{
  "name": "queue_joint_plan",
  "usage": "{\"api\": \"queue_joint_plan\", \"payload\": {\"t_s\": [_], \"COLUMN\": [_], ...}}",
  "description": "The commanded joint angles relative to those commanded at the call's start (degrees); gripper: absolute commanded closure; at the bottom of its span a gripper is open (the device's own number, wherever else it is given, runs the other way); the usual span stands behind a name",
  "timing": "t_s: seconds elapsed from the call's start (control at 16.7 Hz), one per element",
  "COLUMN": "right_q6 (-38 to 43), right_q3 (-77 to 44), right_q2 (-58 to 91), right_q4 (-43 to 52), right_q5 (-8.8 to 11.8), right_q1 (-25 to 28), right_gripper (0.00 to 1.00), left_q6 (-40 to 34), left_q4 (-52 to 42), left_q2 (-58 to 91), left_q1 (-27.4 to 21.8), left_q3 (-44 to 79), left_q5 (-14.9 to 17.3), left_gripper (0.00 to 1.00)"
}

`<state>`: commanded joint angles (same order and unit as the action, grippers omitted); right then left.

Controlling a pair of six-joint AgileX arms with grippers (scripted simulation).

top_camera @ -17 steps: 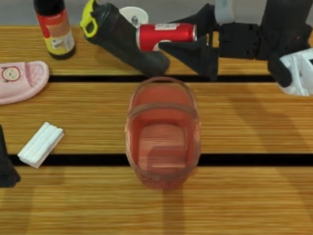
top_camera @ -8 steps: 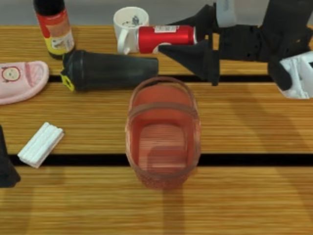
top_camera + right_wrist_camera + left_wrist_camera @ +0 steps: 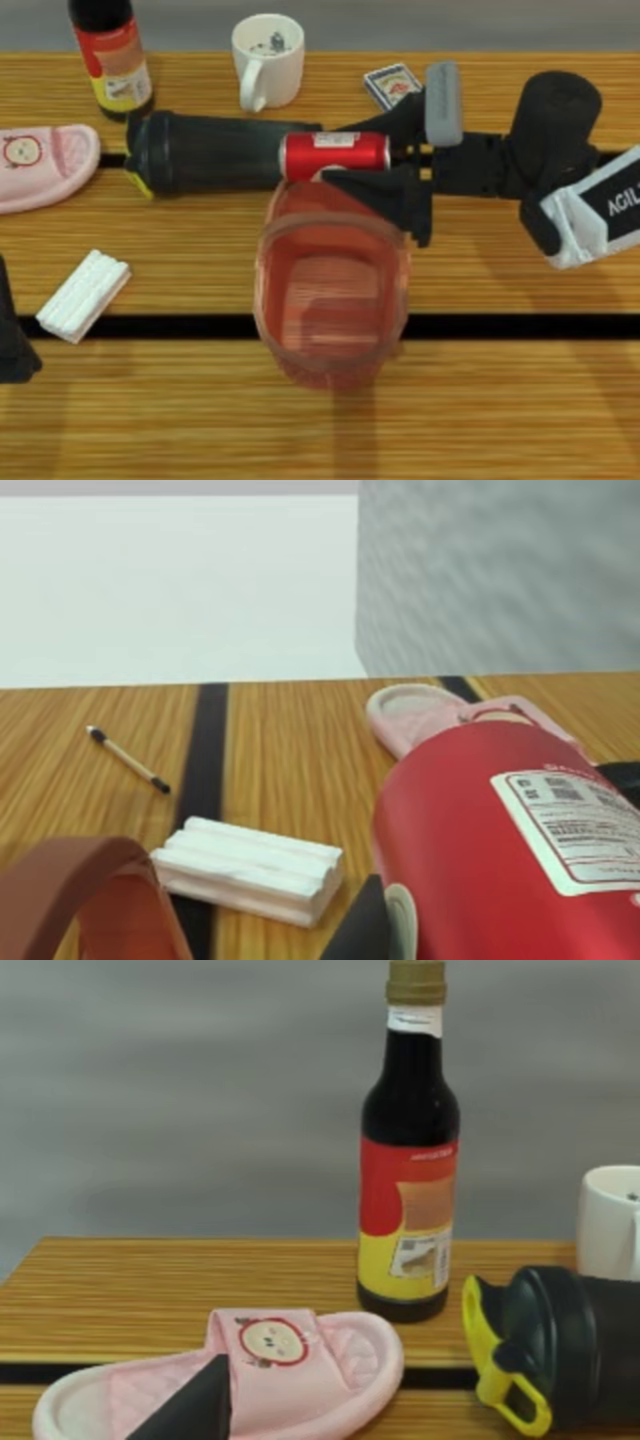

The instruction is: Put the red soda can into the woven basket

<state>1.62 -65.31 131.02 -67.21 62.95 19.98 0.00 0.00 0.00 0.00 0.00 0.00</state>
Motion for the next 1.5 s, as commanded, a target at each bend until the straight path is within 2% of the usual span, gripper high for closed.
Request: {"api": "queue_joint_plan", "payload": {"t_s": [0.3,1.08,1.5], "right_q6": [-0.02,-0.02,-0.02], "right_q3": [0.28,0.28,0.28], "right_q2": [0.72,0.72,0.72], "right_q4": [-0.77,-0.77,-0.77], "right_q5": [-0.05,-0.05,-0.05], "right_q1": [0.03,0.03,0.03], "right_gripper": [1.00,0.02,0.00], "left_q6": [0.00,0.00,0.00], "left_q4": [0.00,0.00,0.00], "left_q2": [0.00,0.00,0.00], "left_q1": [0.00,0.00,0.00], "left_q3": [0.00,0.00,0.00], "left_q5": [0.00,0.00,0.00], "left_gripper": [0.00,0.00,0.00]}}
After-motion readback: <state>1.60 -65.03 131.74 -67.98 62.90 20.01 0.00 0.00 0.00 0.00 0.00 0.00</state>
